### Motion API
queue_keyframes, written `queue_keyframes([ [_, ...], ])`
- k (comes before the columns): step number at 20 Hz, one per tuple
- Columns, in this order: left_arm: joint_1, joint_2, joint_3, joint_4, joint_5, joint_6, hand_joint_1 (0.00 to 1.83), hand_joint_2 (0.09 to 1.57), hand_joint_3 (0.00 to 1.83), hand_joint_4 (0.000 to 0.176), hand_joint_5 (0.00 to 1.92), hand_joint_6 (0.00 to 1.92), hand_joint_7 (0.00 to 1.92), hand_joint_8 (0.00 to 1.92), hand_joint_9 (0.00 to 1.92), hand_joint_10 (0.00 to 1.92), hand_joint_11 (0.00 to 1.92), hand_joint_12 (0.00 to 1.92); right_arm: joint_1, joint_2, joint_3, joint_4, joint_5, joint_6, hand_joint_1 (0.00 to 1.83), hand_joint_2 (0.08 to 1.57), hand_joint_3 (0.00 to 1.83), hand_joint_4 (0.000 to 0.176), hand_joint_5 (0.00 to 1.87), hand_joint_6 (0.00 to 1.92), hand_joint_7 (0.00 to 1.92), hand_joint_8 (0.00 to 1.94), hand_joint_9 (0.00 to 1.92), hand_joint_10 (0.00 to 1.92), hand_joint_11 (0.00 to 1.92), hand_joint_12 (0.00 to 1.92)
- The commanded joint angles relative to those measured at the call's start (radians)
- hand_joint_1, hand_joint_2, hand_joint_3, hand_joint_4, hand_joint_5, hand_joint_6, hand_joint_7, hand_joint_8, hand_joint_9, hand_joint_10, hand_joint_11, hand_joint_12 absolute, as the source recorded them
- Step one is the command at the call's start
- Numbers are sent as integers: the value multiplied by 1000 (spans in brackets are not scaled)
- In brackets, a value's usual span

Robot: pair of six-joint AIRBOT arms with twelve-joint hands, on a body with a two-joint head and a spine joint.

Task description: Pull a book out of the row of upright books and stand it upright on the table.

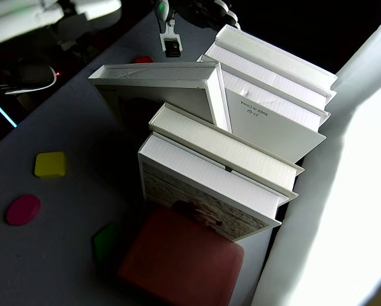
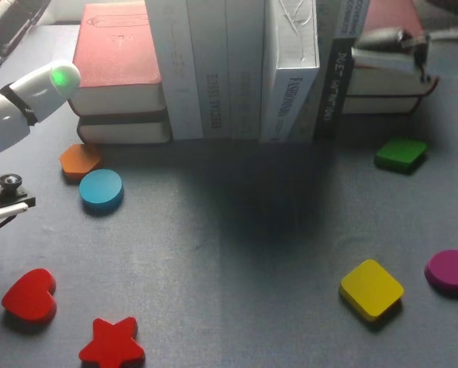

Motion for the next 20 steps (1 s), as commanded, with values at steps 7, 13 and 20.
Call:
queue_keyframes([
  [7, -2, -2, 0, -10, -124, -6, 375, 1315, 0, 99, 72, 4, 0, 0, 0, 0, 0, 0, 145, -12, -19, -253, -186, 52, 1202, 1061, 0, 141, 0, 0, 0, 0, 0, 0, 0, 0],
  [13, -1, -4, 1, -13, -120, -6, 374, 1314, 0, 110, 64, 1, 0, 0, 0, 0, 0, 0, 250, -55, -42, -698, -300, 298, 1231, 1015, 0, 61, 0, 0, 0, 0, 0, 0, 0, 0],
  [20, 1, -9, 2, -17, -119, -6, 363, 1321, 2, 87, 35, 0, 0, 0, 0, 0, 0, 0, 269, -141, -26, -1023, -301, 533, 1259, 1022, 0, 83, 0, 0, 0, 0, 0, 0, 0, 0],
])
